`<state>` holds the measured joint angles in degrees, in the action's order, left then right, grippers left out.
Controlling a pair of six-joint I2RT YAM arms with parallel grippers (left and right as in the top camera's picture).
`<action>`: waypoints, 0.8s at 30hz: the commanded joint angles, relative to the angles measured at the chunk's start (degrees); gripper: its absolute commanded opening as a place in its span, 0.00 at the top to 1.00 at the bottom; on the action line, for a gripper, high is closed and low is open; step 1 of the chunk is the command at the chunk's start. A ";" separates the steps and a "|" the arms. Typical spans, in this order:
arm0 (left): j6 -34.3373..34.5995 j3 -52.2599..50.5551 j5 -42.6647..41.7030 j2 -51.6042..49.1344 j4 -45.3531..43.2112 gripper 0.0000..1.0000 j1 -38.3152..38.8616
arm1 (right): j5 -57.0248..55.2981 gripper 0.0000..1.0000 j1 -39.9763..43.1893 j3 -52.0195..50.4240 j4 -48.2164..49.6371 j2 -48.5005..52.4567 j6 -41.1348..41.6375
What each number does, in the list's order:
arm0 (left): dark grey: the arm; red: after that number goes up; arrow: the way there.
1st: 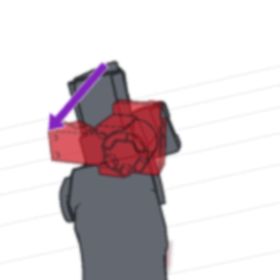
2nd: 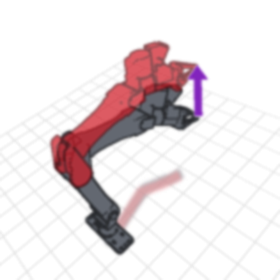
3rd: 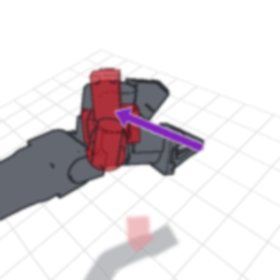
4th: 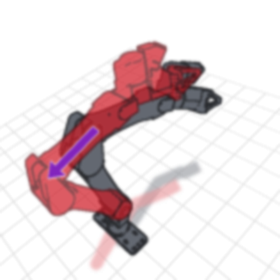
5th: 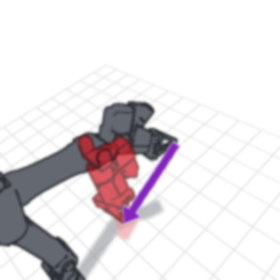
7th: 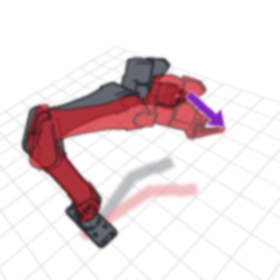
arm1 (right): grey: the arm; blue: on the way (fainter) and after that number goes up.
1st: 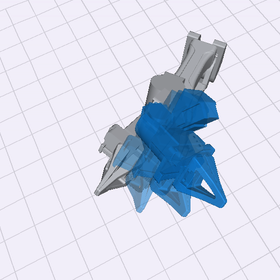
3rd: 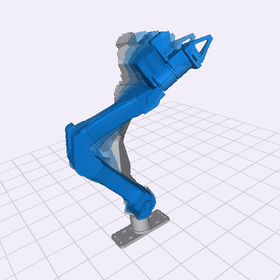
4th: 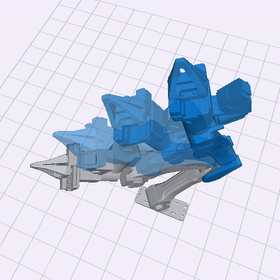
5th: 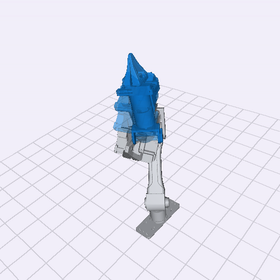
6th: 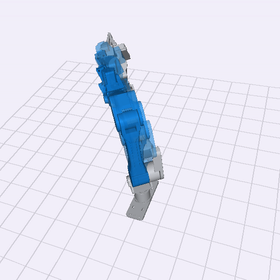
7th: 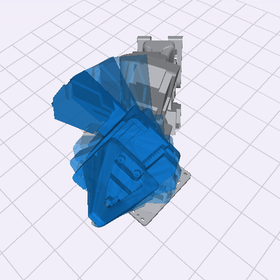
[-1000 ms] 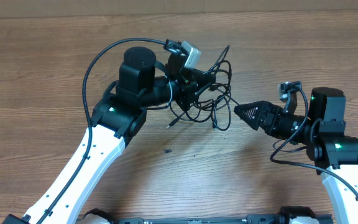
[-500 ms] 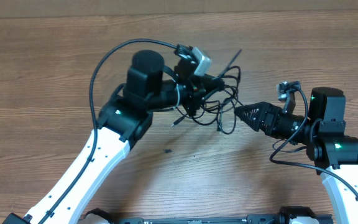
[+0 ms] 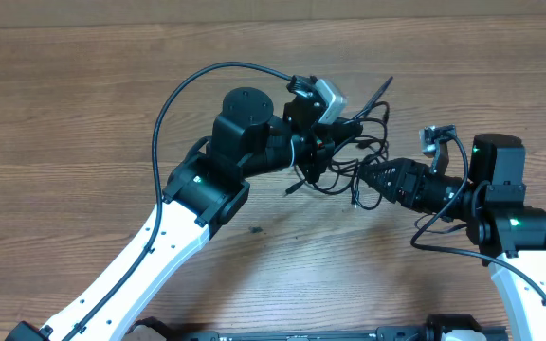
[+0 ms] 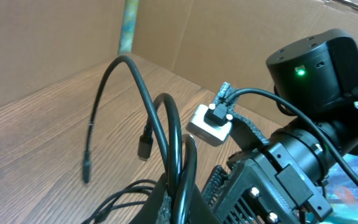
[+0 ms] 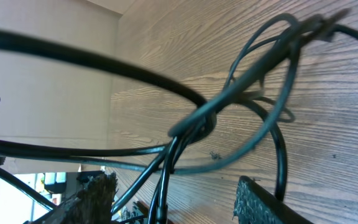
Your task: Untangle cables
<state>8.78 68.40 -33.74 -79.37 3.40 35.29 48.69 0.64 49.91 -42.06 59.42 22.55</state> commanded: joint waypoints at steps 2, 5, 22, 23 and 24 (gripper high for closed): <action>-1.07 1.18 1.36 0.87 -0.52 0.96 0.37 | 1.09 0.42 -0.33 0.35 -0.02 -0.50 -0.02; -1.07 1.18 1.38 0.87 -0.70 0.96 0.37 | 2.73 0.42 -0.33 0.35 -0.31 -0.50 -0.02; 6.91 1.18 1.33 0.87 -6.47 0.96 0.55 | 2.89 0.55 -0.33 0.31 -2.01 -0.50 -0.04; 6.91 1.18 1.36 0.87 -6.47 0.96 0.72 | 2.89 0.55 -0.33 0.31 -2.01 -0.50 -0.02; 6.93 1.18 1.33 0.87 -6.49 0.96 0.85 | 2.89 0.55 -0.33 0.31 -2.01 -0.50 -0.02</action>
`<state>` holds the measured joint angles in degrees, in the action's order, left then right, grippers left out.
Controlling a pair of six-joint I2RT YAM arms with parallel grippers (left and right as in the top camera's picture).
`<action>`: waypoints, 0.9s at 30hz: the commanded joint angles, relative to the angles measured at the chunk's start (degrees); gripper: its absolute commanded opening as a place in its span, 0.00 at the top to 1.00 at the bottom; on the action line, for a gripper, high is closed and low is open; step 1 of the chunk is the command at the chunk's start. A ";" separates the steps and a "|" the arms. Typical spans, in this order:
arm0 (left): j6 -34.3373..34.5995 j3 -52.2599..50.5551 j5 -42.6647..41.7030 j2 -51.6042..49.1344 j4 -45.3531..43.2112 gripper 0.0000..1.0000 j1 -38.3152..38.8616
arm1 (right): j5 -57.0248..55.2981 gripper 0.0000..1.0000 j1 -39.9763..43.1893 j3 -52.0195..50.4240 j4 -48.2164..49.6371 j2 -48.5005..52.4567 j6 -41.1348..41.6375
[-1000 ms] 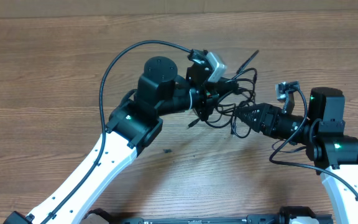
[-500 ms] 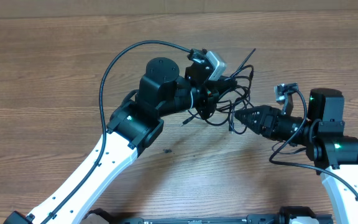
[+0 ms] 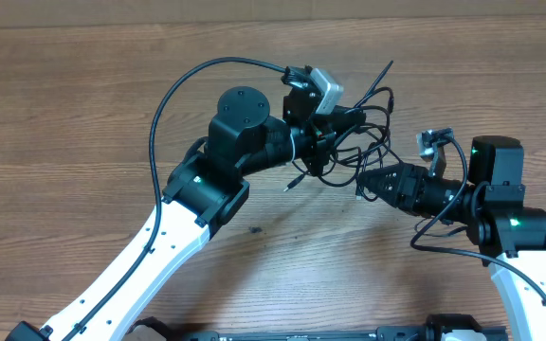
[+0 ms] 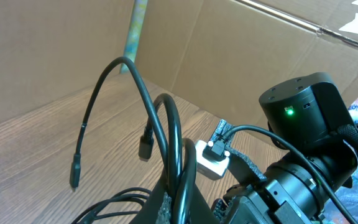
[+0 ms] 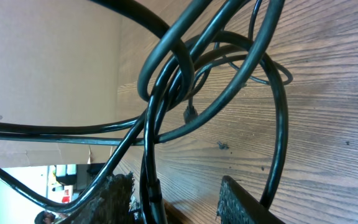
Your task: Untangle cables
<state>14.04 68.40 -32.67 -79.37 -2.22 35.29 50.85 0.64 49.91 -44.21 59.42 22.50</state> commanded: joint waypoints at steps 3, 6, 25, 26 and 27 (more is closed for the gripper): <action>1.62 1.18 0.35 0.87 -1.09 0.96 2.29 | 0.72 0.55 -0.33 0.31 0.15 -0.50 0.00; 1.62 1.18 2.03 0.70 -1.05 0.96 3.28 | 0.72 0.60 -0.33 0.33 0.15 -0.50 0.00; 1.55 1.18 5.05 0.07 0.61 0.96 4.15 | 0.68 0.96 -0.33 0.33 0.26 -0.50 0.00; 1.44 1.18 5.95 0.07 1.40 0.96 4.15 | 0.68 0.96 -0.33 0.33 0.33 -0.50 0.00; 1.36 1.18 7.48 0.07 2.86 0.96 4.15 | 0.68 0.96 -0.33 0.33 0.39 -0.50 0.00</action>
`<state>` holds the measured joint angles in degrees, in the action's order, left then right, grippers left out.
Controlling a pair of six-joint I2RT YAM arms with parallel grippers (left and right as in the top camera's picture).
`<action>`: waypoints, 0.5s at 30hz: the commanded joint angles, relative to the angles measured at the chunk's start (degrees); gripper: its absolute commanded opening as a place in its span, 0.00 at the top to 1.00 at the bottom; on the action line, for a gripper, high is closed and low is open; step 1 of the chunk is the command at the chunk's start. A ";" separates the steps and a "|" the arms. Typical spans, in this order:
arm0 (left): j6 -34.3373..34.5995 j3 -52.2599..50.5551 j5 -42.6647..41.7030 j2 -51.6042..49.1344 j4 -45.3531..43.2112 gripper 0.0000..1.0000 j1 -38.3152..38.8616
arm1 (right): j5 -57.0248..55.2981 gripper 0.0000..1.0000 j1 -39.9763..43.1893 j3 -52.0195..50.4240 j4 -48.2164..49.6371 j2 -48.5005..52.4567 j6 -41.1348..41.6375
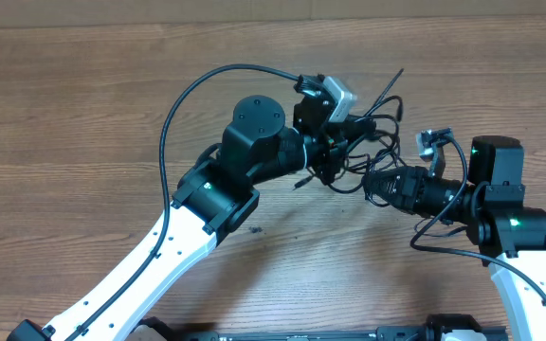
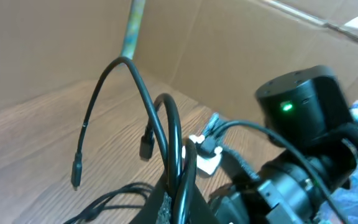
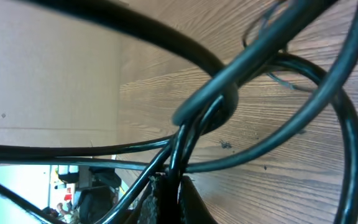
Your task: Untangle cables
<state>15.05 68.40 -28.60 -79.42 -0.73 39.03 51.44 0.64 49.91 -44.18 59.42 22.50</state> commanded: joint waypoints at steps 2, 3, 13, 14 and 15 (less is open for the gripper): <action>0.37 1.18 7.15 0.02 4.96 0.96 0.42 | 0.11 0.96 -0.31 0.33 0.87 -0.52 0.02; 0.37 1.18 8.20 0.02 6.23 0.96 0.42 | 0.11 0.96 -0.31 0.33 1.27 -0.52 0.02; -0.04 1.18 11.19 0.02 15.72 0.96 0.37 | 1.40 0.96 -0.31 0.33 6.05 -0.52 0.26; -0.02 1.18 11.15 0.02 16.39 0.96 0.37 | 1.40 0.96 -0.31 0.33 6.49 -0.52 0.26; -0.02 1.18 10.80 0.02 17.29 0.96 0.37 | 1.38 0.96 -0.31 0.33 7.45 -0.52 0.26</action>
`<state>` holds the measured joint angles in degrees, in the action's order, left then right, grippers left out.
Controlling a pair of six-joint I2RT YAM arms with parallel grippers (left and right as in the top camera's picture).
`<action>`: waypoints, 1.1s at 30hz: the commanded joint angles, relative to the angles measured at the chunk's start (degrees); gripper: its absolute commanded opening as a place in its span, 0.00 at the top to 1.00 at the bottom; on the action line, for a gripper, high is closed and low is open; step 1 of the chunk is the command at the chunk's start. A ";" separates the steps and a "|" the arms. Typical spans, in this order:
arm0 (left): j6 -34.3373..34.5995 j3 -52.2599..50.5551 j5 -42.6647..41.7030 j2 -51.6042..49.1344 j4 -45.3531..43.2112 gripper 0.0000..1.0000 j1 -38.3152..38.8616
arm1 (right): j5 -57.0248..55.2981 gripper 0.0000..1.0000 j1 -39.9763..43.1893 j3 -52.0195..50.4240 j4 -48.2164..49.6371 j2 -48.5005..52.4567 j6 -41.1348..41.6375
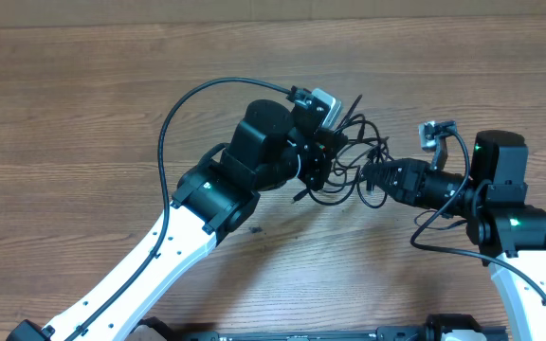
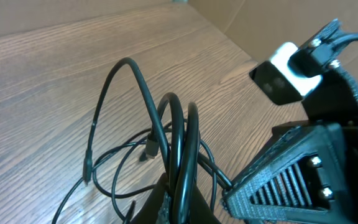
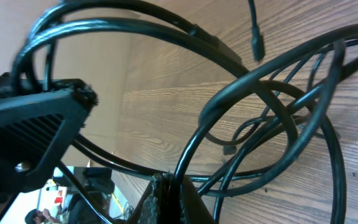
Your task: Untangle cables
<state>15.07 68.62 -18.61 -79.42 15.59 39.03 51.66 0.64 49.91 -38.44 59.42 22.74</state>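
Observation:
A tangle of thin black cables (image 1: 354, 156) hangs between my two grippers just above the wooden table. My left gripper (image 1: 322, 169) is shut on a few upright cable loops (image 2: 173, 124); in the left wrist view that gripper (image 2: 180, 202) sits at the bottom edge. My right gripper (image 1: 372, 176) faces it from the right and is shut on a single strand. In the right wrist view it (image 3: 168, 196) pinches that strand, with more loops (image 3: 272, 74) beyond and a loose plug end (image 3: 257, 43) dangling. The two grippers are close together.
The brown wooden table (image 1: 83, 114) runs to a cardboard wall (image 1: 254, 9) at the back. The left arm's own camera lead (image 1: 183, 99) arches over the table. The right wrist camera (image 1: 437, 133) sits beside the tangle.
My left wrist has tilted down toward the table, and the tangle now lies lower and more spread out. Both grippers remain shut on their cables.
At first my left gripper held the cable loops and my right gripper stood open with strands between its fingers. It was still open a moment later. Then it was shut on a strand, and now both grippers hold the tangle, tilted toward the table.

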 commanded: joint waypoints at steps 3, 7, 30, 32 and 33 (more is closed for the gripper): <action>-0.07 0.96 -0.83 0.02 1.22 0.95 0.37 | 1.16 0.96 -0.31 0.33 3.17 -0.52 0.02; -0.04 0.96 -2.29 0.02 0.52 0.96 0.37 | 1.14 0.56 -0.31 0.33 3.48 -0.52 0.00; 3.17 0.98 -5.35 0.61 -2.56 0.96 -3.78 | -14.05 0.17 -0.24 0.33 -2.84 -0.52 0.48; 6.12 0.96 -5.35 0.83 -2.56 0.96 -5.64 | -16.24 0.17 -0.13 0.33 -3.26 -0.52 2.12; 7.85 0.96 -5.33 0.92 -2.56 0.96 -6.73 | -17.20 0.16 0.00 0.33 -3.30 -0.52 2.80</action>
<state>17.63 68.62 -23.22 -79.42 13.74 35.09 39.55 0.67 49.91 -41.74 59.42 23.62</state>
